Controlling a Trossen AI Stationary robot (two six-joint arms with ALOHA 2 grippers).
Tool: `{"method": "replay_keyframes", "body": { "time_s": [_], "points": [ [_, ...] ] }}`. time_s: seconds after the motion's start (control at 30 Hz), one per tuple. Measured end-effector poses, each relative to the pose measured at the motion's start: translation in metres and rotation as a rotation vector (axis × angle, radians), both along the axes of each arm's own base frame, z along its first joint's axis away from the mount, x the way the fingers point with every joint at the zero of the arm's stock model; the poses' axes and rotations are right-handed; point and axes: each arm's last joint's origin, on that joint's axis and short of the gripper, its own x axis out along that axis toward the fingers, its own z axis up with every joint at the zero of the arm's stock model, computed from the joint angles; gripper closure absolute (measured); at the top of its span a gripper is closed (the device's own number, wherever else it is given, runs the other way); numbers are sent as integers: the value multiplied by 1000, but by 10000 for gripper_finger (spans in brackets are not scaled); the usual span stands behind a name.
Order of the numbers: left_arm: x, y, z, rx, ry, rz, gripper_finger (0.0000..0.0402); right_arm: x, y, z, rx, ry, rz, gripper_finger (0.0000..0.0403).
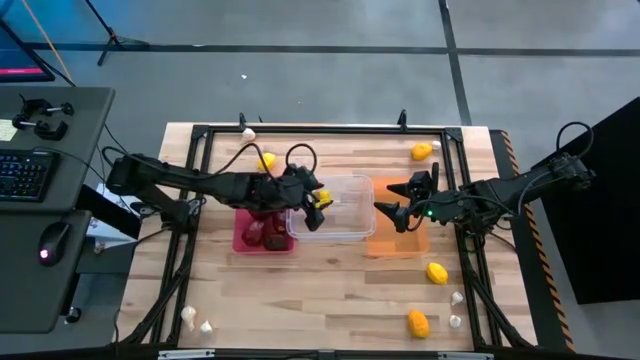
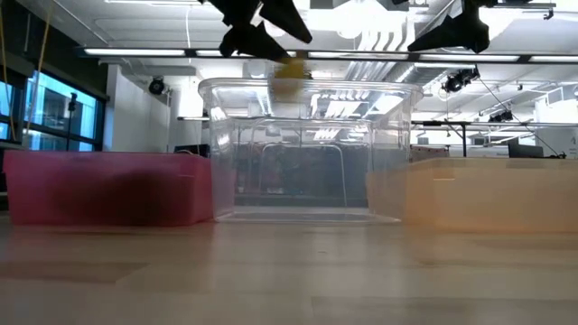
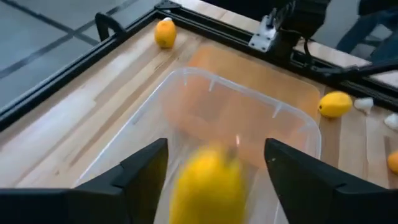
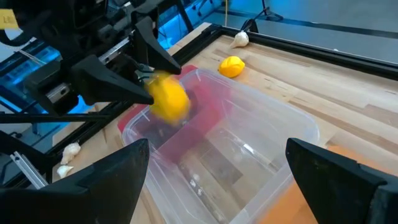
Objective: Sort produce into baskets
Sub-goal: Put the yellow lemon into the transparent bin
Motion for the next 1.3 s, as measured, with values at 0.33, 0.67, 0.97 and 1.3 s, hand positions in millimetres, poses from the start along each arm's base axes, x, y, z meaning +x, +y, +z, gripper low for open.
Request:
{"method": "replay_keyframes", "body": {
  "time_s": [0.33,0.67,0.97,1.3],
  "points": [
    [-16,-9,20,-5,16,-103,83,1,3,0,123,-32,22,36],
    [-65,-33,53,10,-13,-153,83,5,51,10,350,-183,276,36],
    [-92,-43,70,-42,-82,-119,83,28,111,7,419,105,416,36],
    [-91,-44,64,-82,-52,-89,83,17,168,-48,817,919,34,36]
  ]
}}
